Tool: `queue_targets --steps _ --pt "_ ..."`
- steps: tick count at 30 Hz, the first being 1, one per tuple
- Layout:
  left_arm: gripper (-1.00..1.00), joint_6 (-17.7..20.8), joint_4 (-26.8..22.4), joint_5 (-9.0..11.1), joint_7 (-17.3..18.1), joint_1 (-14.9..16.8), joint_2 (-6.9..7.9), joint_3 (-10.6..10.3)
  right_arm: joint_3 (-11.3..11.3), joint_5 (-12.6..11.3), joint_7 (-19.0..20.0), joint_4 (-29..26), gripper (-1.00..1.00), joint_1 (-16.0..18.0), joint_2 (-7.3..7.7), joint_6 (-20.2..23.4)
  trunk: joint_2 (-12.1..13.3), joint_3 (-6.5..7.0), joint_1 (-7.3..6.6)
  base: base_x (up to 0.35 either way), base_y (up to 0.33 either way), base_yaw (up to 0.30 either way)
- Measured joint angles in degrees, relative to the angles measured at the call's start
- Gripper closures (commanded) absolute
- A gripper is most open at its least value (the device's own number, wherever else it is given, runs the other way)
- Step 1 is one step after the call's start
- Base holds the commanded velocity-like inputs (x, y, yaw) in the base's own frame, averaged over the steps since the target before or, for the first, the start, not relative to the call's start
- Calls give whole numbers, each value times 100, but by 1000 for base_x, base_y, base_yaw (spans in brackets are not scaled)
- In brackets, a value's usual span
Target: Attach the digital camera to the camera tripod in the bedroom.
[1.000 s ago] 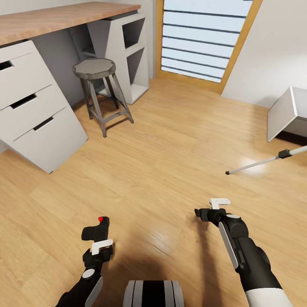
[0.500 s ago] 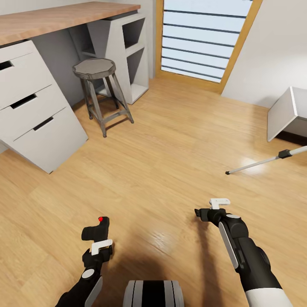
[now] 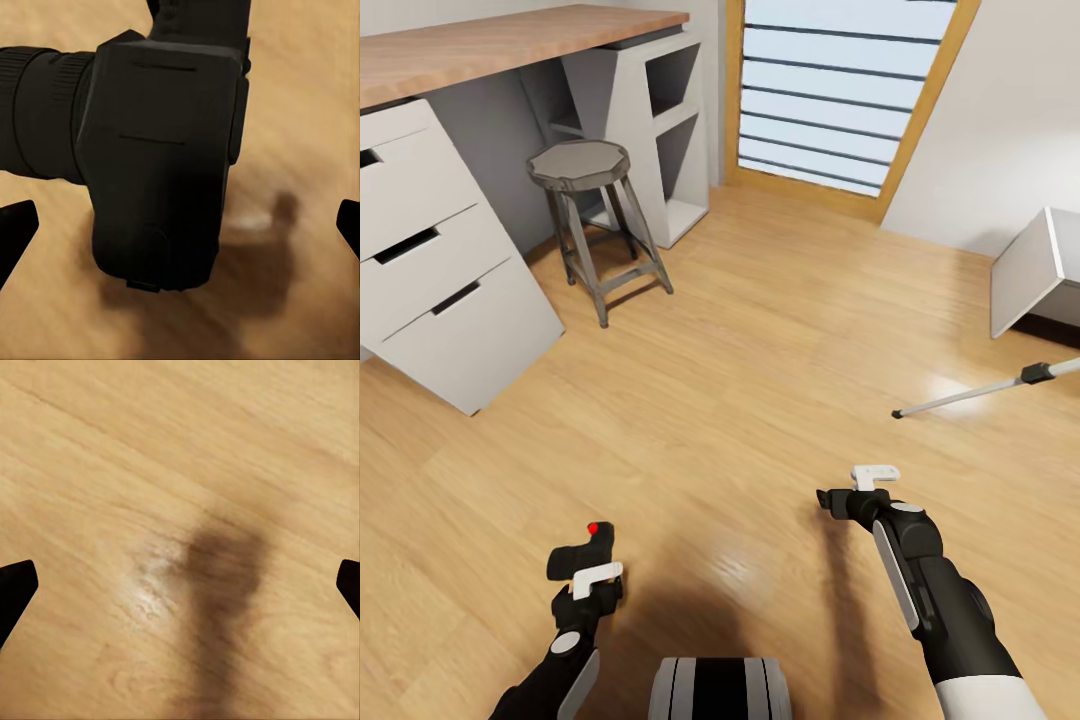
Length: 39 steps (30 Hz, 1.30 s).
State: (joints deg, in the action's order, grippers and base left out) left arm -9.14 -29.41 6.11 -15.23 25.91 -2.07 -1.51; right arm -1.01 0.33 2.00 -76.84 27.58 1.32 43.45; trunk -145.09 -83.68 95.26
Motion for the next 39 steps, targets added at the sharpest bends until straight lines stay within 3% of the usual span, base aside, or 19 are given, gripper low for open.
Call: queue_targets --steps 24,39 --pt "-100 0 496 4 -1 0 11 30 0 3 1 0 -100 0 0 -3 0 0 0 5 0 0" --pt "-100 0 555 2 3 0 30 32 0 5 -1 0 -100 0 0 5 0 0 0 0 0 0"
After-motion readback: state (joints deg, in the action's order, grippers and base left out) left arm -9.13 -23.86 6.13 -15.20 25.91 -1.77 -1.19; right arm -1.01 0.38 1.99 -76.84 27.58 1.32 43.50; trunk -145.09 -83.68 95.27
